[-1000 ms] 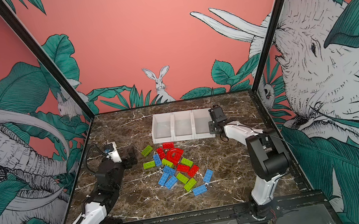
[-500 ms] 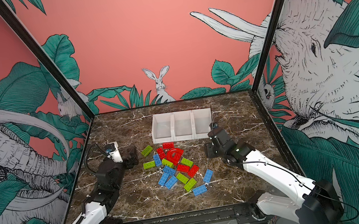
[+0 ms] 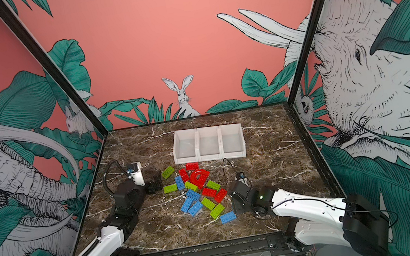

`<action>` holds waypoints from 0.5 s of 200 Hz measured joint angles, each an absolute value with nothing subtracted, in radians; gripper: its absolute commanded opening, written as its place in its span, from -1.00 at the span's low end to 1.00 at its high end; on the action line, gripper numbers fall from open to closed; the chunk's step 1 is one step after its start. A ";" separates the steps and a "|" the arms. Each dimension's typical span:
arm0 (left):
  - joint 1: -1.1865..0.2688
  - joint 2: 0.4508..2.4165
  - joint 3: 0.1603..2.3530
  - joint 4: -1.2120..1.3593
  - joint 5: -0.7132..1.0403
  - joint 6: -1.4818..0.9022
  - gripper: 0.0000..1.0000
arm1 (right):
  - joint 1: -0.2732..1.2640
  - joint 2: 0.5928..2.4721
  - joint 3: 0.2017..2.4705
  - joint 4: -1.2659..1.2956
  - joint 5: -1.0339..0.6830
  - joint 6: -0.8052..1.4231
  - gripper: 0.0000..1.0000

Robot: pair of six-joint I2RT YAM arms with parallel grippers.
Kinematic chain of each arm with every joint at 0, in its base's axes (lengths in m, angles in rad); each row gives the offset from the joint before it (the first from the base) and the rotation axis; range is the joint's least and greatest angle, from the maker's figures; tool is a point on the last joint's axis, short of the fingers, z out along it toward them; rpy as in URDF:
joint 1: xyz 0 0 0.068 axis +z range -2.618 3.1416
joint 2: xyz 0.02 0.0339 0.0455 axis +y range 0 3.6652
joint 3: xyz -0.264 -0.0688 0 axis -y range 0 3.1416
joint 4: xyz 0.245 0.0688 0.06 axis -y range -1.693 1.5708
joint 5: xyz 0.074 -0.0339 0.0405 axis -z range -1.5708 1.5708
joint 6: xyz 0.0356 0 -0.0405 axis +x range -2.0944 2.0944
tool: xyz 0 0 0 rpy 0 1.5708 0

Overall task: Sort the legos into containers by color
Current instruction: 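Lower the right gripper and grasp a blue brick at the pile's edge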

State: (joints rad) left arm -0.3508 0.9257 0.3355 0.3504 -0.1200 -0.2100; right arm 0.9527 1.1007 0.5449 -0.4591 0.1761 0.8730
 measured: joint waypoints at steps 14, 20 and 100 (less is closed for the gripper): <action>-0.351 0.925 0.336 0.352 -0.115 -0.210 0.98 | 0.963 1.121 0.545 -0.426 0.176 0.884 0.31; -0.351 0.924 0.336 0.352 -0.115 -0.210 0.98 | 0.963 1.134 0.545 -0.408 0.175 0.887 0.31; -0.351 0.902 0.336 0.359 -0.115 -0.210 0.98 | 0.974 1.283 0.554 -0.340 0.162 0.900 0.24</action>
State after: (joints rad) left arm -0.3508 0.9016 0.3355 0.3588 -0.1154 -0.2096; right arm 0.9737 1.2827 0.5545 -0.3405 0.1619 0.9001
